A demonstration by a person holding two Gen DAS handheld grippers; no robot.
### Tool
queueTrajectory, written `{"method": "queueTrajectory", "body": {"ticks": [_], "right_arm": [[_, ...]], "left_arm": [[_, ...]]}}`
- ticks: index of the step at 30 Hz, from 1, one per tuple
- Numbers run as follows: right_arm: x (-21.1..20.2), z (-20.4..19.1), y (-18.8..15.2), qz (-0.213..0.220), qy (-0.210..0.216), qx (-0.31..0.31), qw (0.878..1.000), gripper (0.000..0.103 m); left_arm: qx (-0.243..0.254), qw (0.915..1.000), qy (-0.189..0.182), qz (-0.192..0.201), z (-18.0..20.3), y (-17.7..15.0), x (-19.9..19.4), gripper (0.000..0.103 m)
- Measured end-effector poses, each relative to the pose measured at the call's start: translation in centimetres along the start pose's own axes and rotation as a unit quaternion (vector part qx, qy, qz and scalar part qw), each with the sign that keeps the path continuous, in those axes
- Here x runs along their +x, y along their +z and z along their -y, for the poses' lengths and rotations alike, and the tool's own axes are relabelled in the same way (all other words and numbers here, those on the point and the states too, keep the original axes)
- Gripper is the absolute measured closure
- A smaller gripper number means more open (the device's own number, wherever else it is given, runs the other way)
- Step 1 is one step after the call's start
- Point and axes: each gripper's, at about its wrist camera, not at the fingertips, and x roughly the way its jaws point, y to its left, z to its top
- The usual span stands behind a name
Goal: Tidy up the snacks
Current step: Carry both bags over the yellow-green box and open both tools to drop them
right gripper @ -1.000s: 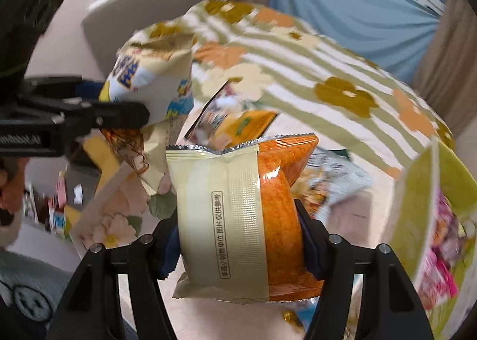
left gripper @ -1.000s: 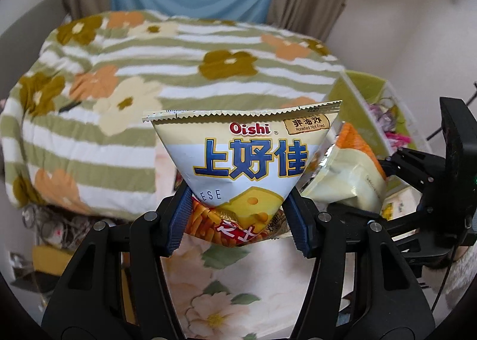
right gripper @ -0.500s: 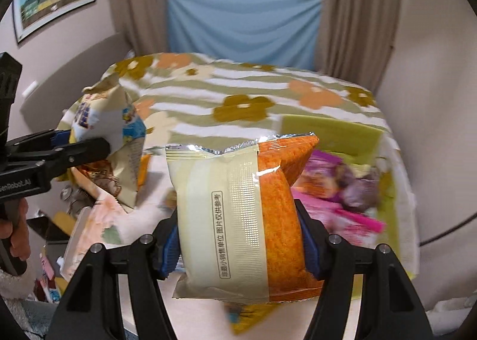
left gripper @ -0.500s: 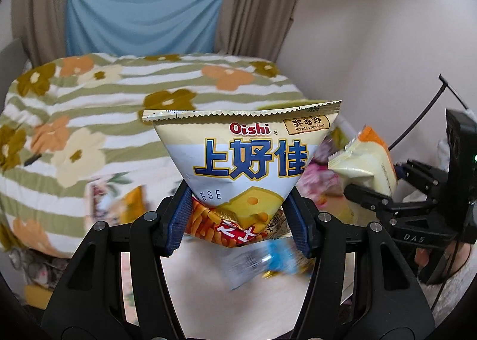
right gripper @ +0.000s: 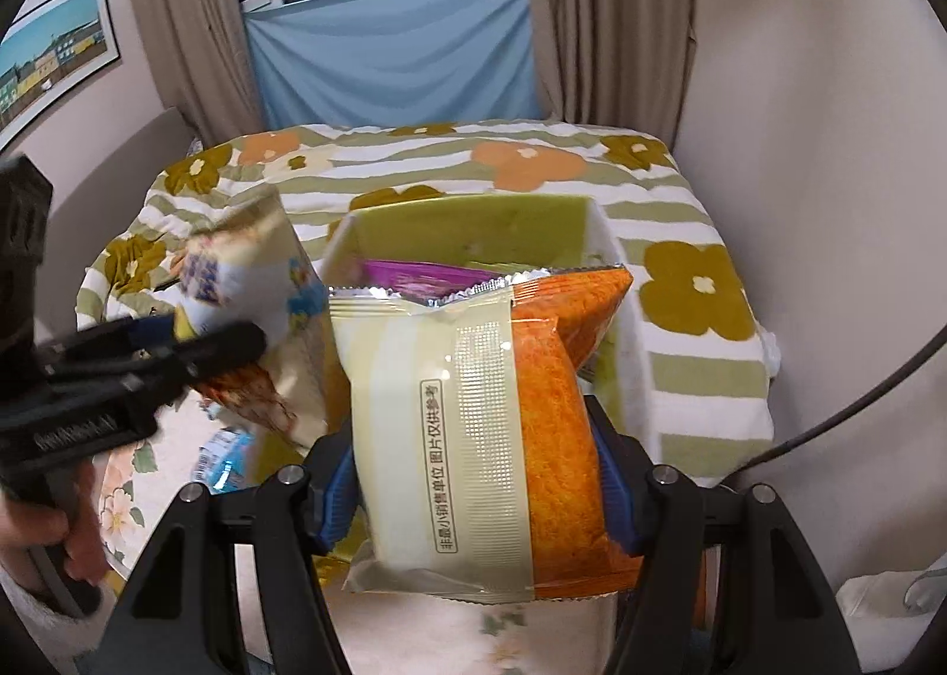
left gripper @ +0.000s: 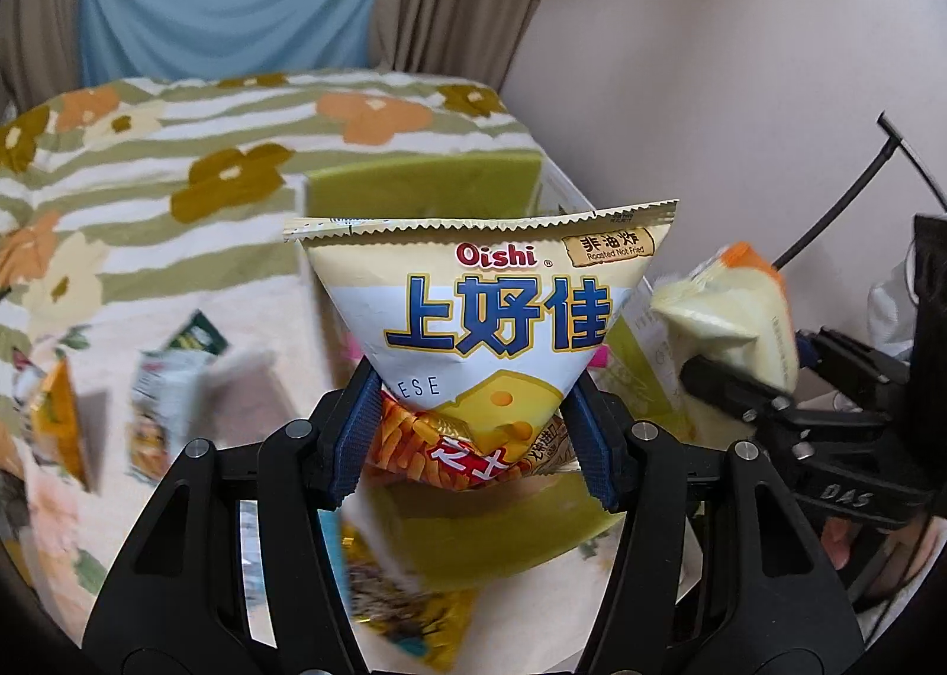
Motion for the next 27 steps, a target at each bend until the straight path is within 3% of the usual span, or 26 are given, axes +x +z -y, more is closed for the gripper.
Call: {"method": "queueTrajectory", "body": {"ticks": [2,4,6,8,19,23,27], "right_arm": [[-0.1,1.3,-0.1,0.002,0.002,0.005,1.000,0.041],[-0.1,2.0,-0.2,0.005,0.000,0.008,1.000,0.041],[0.0,2.8,-0.3,0.007,0.002,0.014,1.000,0.041],[0.1,3.3,-0.4,0.011,0.007,0.018,1.000,0.041],[2.6,4.3,-1.1,0.004,0.043,0.031,0.999,0.041],[2.4,3.6,-0.6,0.005,0.042,0.019,0.999,0.041],[1.9,2.1,0.5,0.014,0.072,0.000,0.997,0.041]], "left_arm": [[-0.002,1.0000,0.005,-0.005,1.0,-0.5,1.3,0.048],[-0.006,0.9999,0.011,-0.011,1.5,-0.9,2.2,0.040],[-0.018,0.9995,0.021,-0.017,1.8,-1.5,2.8,0.011],[-0.026,0.9991,0.032,-0.006,1.7,-2.1,2.2,0.001],[-0.060,0.9949,0.080,-0.001,-0.5,-3.8,-0.9,0.001],[-0.066,0.9929,0.099,0.000,-1.0,-4.3,-2.0,0.001],[-0.073,0.9915,0.107,0.000,-1.3,-4.6,-2.7,0.001]]}}
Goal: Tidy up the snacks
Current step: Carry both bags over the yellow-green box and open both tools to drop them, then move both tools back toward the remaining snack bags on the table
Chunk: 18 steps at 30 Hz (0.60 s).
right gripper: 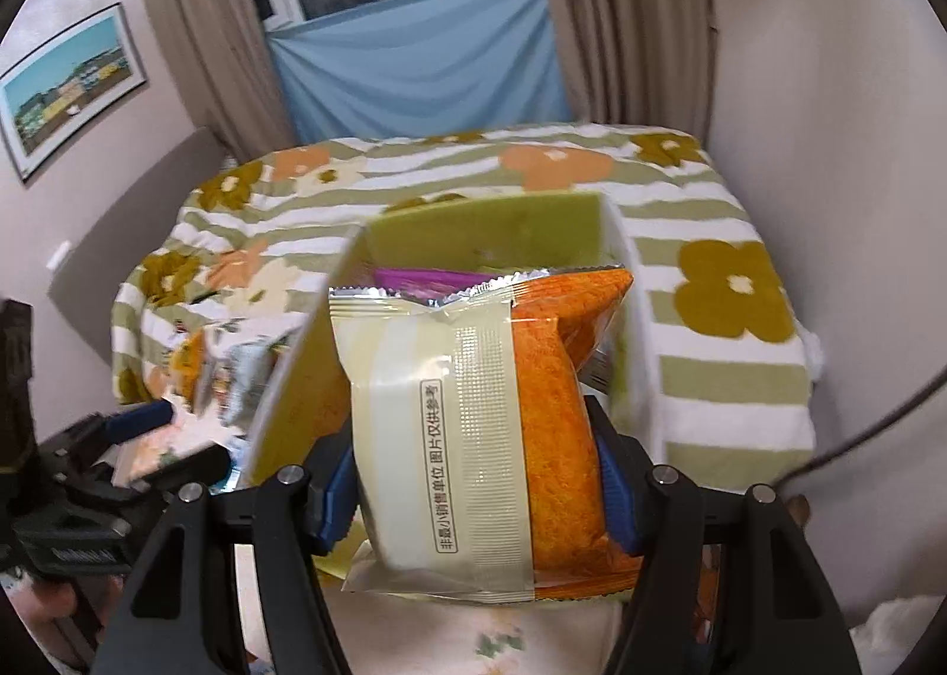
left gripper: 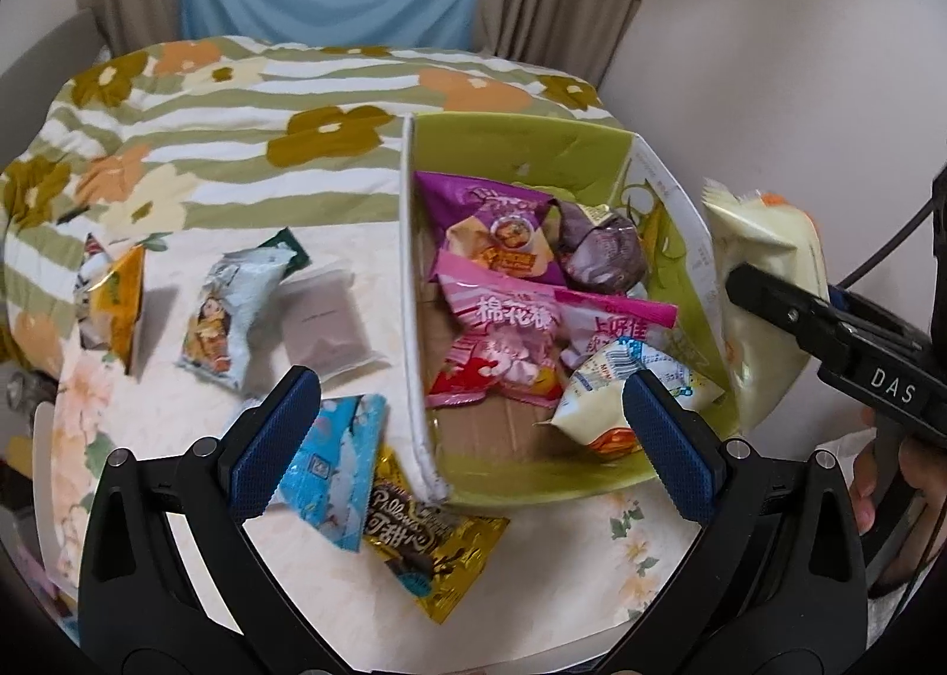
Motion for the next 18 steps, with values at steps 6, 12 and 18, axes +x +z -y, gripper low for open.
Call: {"method": "queueTrajectory", "body": {"ticks": [6,12,18], "right_arm": [[1.8,-2.0,0.8,-0.012,0.040,-0.010,0.999,0.038],[1.1,-2.6,0.3,0.016,0.058,-0.010,0.998,0.005],[0.9,-1.9,-1.0,0.012,0.055,-0.008,0.998,0.005]], "left_arm": [[-0.006,0.9999,0.015,0.000,-0.7,-0.6,-0.4,0.001],[-0.019,0.9996,0.018,-0.008,-1.8,-1.6,-0.4,0.001],[-0.022,0.9995,0.018,-0.011,-2.3,-2.5,-0.6,0.001]]}}
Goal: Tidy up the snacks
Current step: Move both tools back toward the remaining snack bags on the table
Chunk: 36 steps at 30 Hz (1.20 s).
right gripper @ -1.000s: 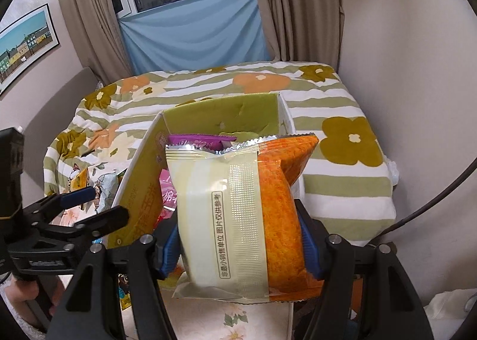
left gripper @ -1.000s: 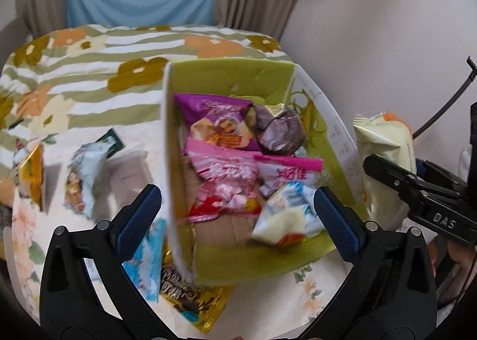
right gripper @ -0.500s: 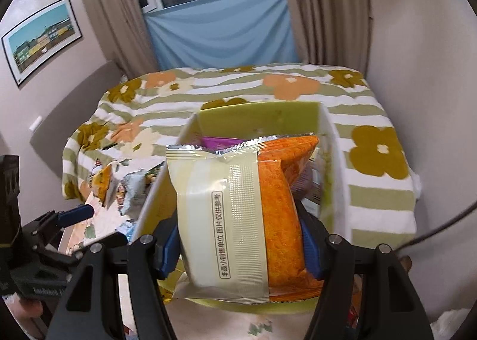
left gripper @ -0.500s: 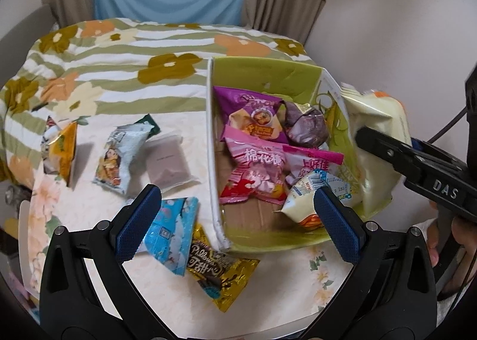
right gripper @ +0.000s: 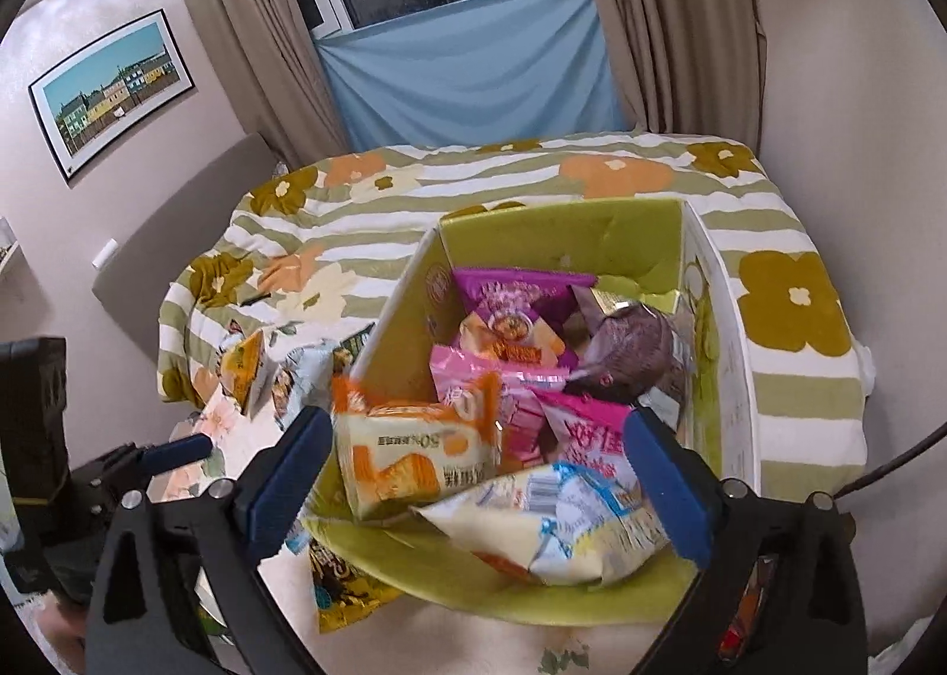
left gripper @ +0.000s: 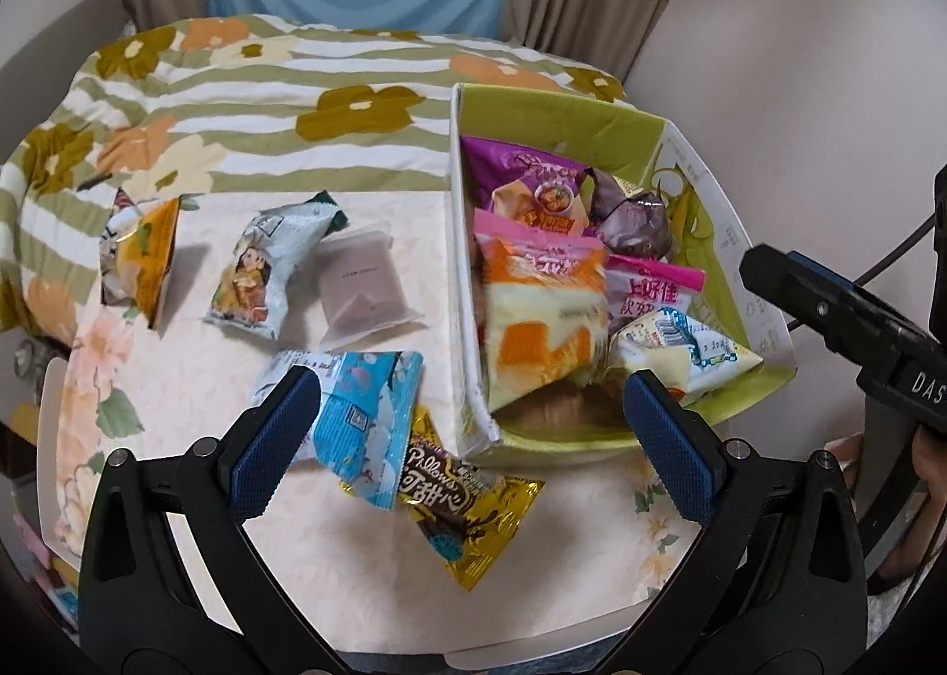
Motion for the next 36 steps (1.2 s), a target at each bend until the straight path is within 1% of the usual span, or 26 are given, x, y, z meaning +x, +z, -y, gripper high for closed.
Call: {"method": "queueTrajectory", "body": {"ticks": [8,13,17,22,26,28,32,36], "right_arm": [[-0.7,-0.4,-0.2,0.001,0.000,-0.006,1.000,0.005],[-1.1,-1.2,0.3,0.003,0.004,-0.020,1.000,0.005],[-1.2,-2.9,0.9,-0.001,0.010,-0.038,0.999,0.005],[-1.3,-5.9,1.7,0.004,0.020,-0.049,0.999,0.005],[-1.2,-9.1,1.9,0.009,0.013,-0.060,0.998,0.005],[-0.7,-10.5,2.0,0.008,0.016,-0.063,0.998,0.005],[1.6,-13.6,2.2,-0.003,0.024,-0.054,0.998,0.005],[4.5,-16.1,2.5,-0.017,0.021,-0.039,0.999,0.005]], "left_arm": [[0.002,0.9999,0.003,0.014,-0.4,0.3,-1.5,0.001],[0.000,0.9993,0.020,0.031,-1.3,0.4,-3.7,0.001],[-0.010,0.9981,0.036,0.048,-3.1,0.4,-6.0,0.001],[-0.025,0.9959,0.056,0.067,-6.8,0.6,-8.4,0.001],[-0.042,0.9949,0.058,0.072,-10.7,1.1,-9.1,0.001],[-0.047,0.9945,0.060,0.072,-12.9,1.5,-9.2,0.001],[-0.054,0.9946,0.058,0.067,-17.1,2.7,-8.9,0.001],[-0.057,0.9961,0.050,0.046,-21.9,4.5,-7.5,0.001]]}}
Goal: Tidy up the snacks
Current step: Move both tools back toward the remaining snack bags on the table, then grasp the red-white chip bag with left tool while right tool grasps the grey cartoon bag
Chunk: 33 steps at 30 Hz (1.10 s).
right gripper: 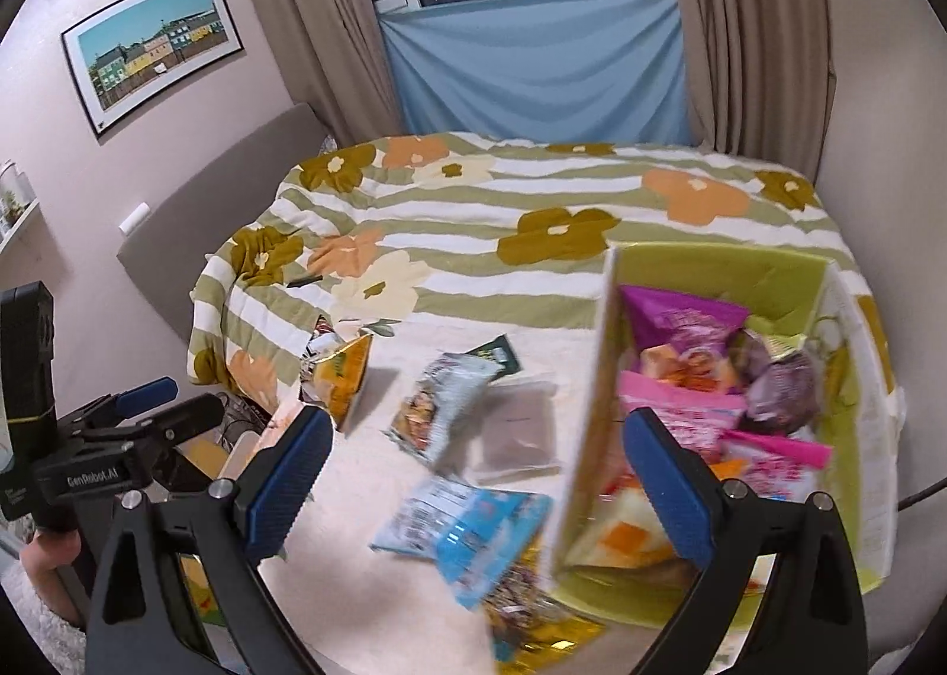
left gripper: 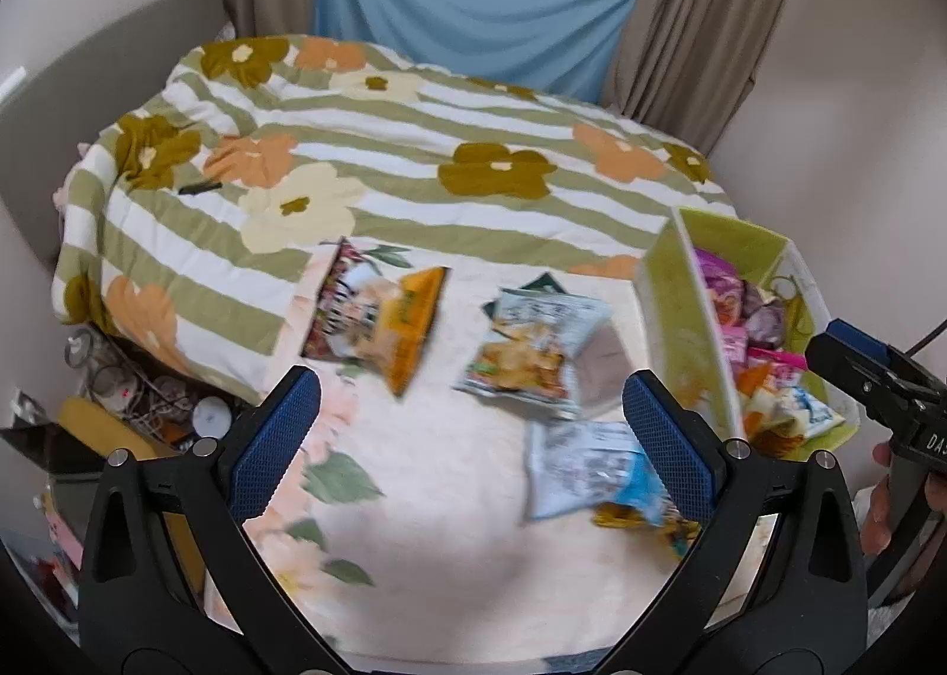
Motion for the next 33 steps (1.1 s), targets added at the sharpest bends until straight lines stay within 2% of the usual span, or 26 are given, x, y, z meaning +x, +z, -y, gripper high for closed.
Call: {"method": "queueTrajectory", "body": {"ticks": [8,15,24,33], "right_arm": [[6.2,-3.1,0.6,-0.030,-0.023,0.044,0.998,0.005],[11.7,-4.3,0.3,-0.056,-0.073,0.076,0.993,0.005],[16.7,-4.7,-0.8,-0.084,-0.119,0.110,0.983,0.005],[19.2,-4.7,-1.6,-0.103,-0.137,0.112,0.979,0.005]], "left_arm": [[0.012,0.9980,-0.030,-0.055,-6.5,3.4,6.5,0.001],[0.026,0.9921,-0.071,-0.100,-9.9,4.6,13.3,0.001],[0.053,0.9818,-0.106,-0.149,-11.4,4.3,20.2,0.001],[0.055,0.9740,-0.134,-0.174,-11.4,3.5,23.6,0.003]]}}
